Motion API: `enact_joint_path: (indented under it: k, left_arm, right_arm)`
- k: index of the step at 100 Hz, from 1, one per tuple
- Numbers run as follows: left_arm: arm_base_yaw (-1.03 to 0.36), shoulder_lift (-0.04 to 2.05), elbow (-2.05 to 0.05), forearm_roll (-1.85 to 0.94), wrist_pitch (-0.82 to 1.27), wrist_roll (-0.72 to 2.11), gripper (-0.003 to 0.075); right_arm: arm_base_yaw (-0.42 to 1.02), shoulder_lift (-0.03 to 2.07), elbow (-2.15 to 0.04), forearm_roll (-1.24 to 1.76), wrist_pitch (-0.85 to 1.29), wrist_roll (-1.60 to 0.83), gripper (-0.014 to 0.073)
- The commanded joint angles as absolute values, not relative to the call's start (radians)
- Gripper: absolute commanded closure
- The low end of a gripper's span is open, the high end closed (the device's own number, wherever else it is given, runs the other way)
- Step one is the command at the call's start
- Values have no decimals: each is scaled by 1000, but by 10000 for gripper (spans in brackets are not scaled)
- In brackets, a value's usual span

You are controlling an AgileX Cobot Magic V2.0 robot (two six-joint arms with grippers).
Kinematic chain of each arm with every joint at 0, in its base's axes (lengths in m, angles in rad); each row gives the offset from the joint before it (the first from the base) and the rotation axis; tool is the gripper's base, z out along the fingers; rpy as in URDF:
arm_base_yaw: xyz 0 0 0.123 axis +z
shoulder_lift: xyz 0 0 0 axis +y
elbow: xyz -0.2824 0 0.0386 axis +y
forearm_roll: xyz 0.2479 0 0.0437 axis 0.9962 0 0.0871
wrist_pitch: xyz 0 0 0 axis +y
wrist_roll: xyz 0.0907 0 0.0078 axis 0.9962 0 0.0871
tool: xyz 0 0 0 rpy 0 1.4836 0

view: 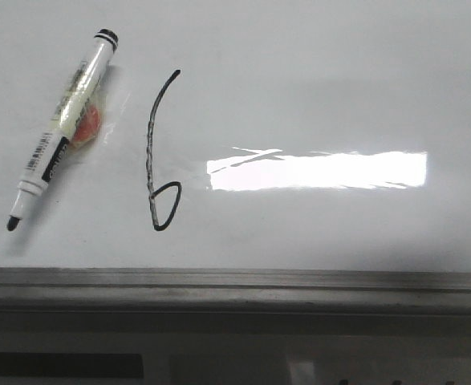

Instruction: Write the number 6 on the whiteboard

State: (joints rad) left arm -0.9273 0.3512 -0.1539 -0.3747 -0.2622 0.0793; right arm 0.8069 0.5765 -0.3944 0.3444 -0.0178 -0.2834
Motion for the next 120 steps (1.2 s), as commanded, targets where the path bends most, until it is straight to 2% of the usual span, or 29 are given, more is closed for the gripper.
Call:
enact_joint_path:
  k: [1, 25, 79, 93, 103, 120]
  left_arm:
    - [-928, 307, -149, -336, -321, 77, 741]
    - [-928, 270, -102, -336, -321, 77, 741]
    - [-909, 270, -96, -313, -319, 77, 741]
    - [-767, 270, -96, -187, -317, 77, 741]
    - [-611, 268, -96, -80, -305, 77, 741]
    - [-371, 207, -96, -47, -183, 77, 741]
  right_arm:
    - [805, 485, -346, 320, -126, -298, 657]
    - [805, 334, -214, 320, -124, -298, 657]
    - [805, 331, -159, 320, -117, -298, 657]
    - [805, 331, -159, 320, -117, -298, 657]
    - [805, 331, -159, 320, -117, -298, 657]
    - [805, 331, -159, 320, -117, -298, 657]
